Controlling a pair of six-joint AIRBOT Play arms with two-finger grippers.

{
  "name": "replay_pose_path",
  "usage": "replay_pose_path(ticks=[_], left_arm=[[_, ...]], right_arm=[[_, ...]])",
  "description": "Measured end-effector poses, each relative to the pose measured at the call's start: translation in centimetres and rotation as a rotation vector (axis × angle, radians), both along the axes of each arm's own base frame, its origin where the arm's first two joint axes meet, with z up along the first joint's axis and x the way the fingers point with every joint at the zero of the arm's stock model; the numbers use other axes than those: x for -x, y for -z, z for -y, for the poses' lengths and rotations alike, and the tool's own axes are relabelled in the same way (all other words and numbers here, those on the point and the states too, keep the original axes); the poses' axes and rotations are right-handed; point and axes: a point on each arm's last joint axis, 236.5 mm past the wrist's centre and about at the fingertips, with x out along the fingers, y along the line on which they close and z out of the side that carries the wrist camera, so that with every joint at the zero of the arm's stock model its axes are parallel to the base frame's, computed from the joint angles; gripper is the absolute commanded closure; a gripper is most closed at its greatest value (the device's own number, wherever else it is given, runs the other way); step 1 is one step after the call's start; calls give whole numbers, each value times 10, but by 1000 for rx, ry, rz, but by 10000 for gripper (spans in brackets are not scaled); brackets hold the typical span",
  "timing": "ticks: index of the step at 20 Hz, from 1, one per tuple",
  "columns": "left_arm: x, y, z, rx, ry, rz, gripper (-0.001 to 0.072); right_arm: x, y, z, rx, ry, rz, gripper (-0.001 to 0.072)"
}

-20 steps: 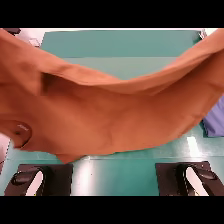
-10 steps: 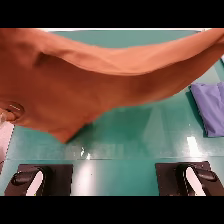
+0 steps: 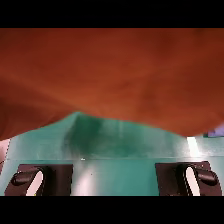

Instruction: Fold the shirts.

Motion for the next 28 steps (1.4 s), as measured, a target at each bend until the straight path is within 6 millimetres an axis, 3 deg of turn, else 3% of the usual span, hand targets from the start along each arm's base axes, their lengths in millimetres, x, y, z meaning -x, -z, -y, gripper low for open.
replay_pose_path(ticks=[2, 4, 6, 8, 11, 14, 17, 21, 25, 28], left_arm=[[3, -4, -2, -11, -17, 19, 684], [-4, -1, -2, -31, -27, 6, 684], [-25, 15, 2, -66, -21, -70, 684], [-58, 43, 7, -96, 10, -199, 684], [-118, 109, 16, -100, 98, -460, 684], [-177, 192, 21, -68, 182, -732, 684], [-223, 263, 19, -26, 214, -907, 684], [-279, 326, 13, 38, 232, -1018, 684], [-331, 382, 9, 123, 252, -1111, 684], [-359, 423, 6, 176, 254, -1187, 684]], right_arm=[[3, -6, 1, 6, 10, 21, 699], [-6, -7, 1, 18, 6, 1, 699], [-27, 4, -2, 43, -16, -72, 699], [-57, 26, -3, 73, -42, -184, 699], [-109, 83, 0, 133, -75, -419, 698], [-164, 168, 12, 141, -117, -700, 698], [-205, 247, 25, 92, -146, -907, 698], [-249, 328, 43, 9, -140, -1078, 697], [-285, 389, 61, -41, -116, -1180, 697], [-307, 427, 67, -63, -119, -1225, 697]])
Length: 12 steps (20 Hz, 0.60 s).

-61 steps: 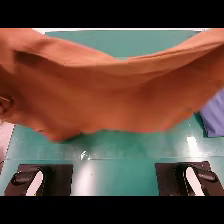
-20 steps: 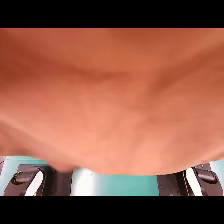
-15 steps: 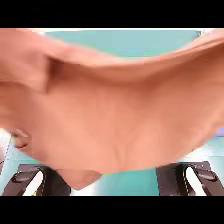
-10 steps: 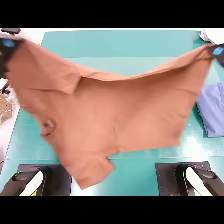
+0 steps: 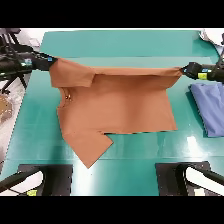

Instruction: Fold the shirts.

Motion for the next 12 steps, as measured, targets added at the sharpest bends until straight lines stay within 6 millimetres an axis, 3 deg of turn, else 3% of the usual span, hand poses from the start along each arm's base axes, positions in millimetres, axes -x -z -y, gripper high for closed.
replay_pose_path(ticks=[3, 6, 12], left_arm=[[-13, 28, 0, 29, -3, -64, 684], [-9, 47, 6, 45, 27, -135, 684], [13, 112, -1, 30, -9, -355, 684]], right_arm=[[-16, 27, 0, -29, -11, -22, 697], [-23, 46, 0, -44, -15, -43, 697], [-35, 55, 9, 4, -13, -7, 697]])
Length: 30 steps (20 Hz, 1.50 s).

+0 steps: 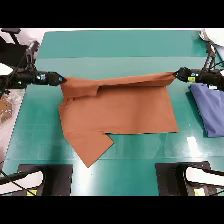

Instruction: Fold the shirts.

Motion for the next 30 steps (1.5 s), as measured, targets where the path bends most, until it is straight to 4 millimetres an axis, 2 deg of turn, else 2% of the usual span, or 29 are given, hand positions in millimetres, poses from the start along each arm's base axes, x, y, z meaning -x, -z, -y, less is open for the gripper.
replay_pose_path(ticks=[3, 7, 11, 13, 15, 20, 22, 26, 30], left_arm=[[4, 24, -5, -7, -38, -42, 685], [12, 50, -10, -19, -66, -82, 685], [14, 64, -13, -34, -76, -84, 684], [13, 68, -14, -33, -81, -89, 685], [14, 73, -10, -32, -71, -99, 684], [28, 83, 21, -39, 18, -132, 685], [34, 89, 27, -70, 44, -154, 684], [43, 104, 19, -152, 50, -199, 685], [46, 110, 12, -197, 50, -213, 685]], right_arm=[[-4, 7, 3, 12, 3, 0, 698], [0, 34, -2, -12, -26, -70, 699], [13, 64, 0, -12, -23, -189, 699], [20, 72, 2, -7, -23, -234, 699], [28, 78, 3, -7, -22, -278, 699], [49, 91, 5, 3, -24, -387, 699], [54, 94, 6, 4, -24, -416, 698], [66, 99, 7, 10, -25, -474, 699], [79, 106, 10, 25, -15, -539, 699]])
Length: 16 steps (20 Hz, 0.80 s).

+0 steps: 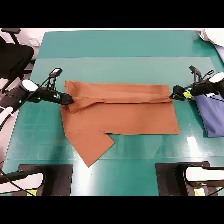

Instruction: Fold the shirts.

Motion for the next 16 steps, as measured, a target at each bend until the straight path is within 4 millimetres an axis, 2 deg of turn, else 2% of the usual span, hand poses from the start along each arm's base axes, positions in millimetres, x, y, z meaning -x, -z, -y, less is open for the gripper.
replay_pose_path(ticks=[7, 14, 15, 16], left_arm=[[2, 10, -19, -95, -4, -10, 684], [-1, 11, -24, -118, -8, -2, 677], [0, 10, -24, -118, -6, -2, 436], [-1, 9, -25, -125, -3, 0, 220]], right_arm=[[4, 4, 5, 22, 14, -24, 698], [3, 4, 7, 29, 20, -22, 696], [3, 4, 7, 29, 20, -22, 693], [3, 5, 8, 34, 19, -23, 639]])
